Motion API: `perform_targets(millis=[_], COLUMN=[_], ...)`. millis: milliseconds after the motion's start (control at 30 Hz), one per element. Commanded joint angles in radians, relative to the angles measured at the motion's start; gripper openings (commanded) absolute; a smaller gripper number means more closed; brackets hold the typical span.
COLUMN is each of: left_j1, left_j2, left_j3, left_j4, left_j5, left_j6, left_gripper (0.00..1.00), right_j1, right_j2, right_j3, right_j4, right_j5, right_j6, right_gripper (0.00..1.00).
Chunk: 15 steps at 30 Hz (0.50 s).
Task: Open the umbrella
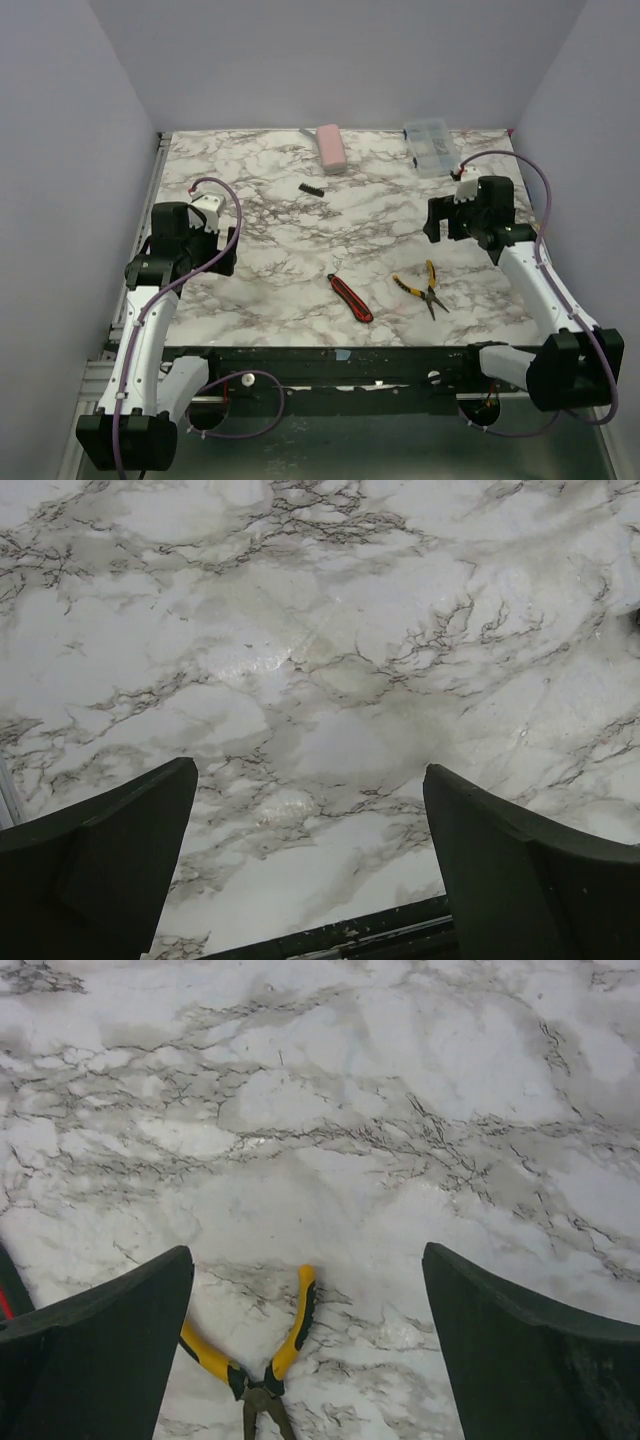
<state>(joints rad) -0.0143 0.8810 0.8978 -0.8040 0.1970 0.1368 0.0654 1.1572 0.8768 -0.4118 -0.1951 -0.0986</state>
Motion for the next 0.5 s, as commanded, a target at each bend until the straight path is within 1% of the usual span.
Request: perform_targets(millis=[0,100,200,267,333,467], left_j1=[0.006,0.005,0.005,0.066,0.101,0.138], left_j2=[0.008,0.034,0.045,0.055,0.061,0.069], left_j3=[0.058,0.093,0.112,0.124,0.135,0.151], left_j4=[0.008,0.007,0.023,0.025,0.029,0.035], left_j5=[0.059,0.052,0.044,0.07,0.097,0.116], left_j6=[-0.027,-0.064,-0.104,-0.13,-0.162,-0.181], left_gripper=[0.99,0.99,0.98,0.99,0.99,0.98], right_j1=[0.004,0.04,0.097,0.148,0.196,0.288], right_j2=[0.113,0.215,0.32,0.391,0.47,0.668], right_j3=[0.113,0.202,0.3,0.369,0.453,0.645], right_j4=[0.053,0.076,0.124,0.154,0.174,0.169], right_j5=[-0.057,-0.043,0.003,0.04,0.074,0.101], right_j6=[0.055,0.065,0.092,0.096,0.132,0.175], right_gripper=[1.0,1.0,1.0,1.0,1.0,1.0])
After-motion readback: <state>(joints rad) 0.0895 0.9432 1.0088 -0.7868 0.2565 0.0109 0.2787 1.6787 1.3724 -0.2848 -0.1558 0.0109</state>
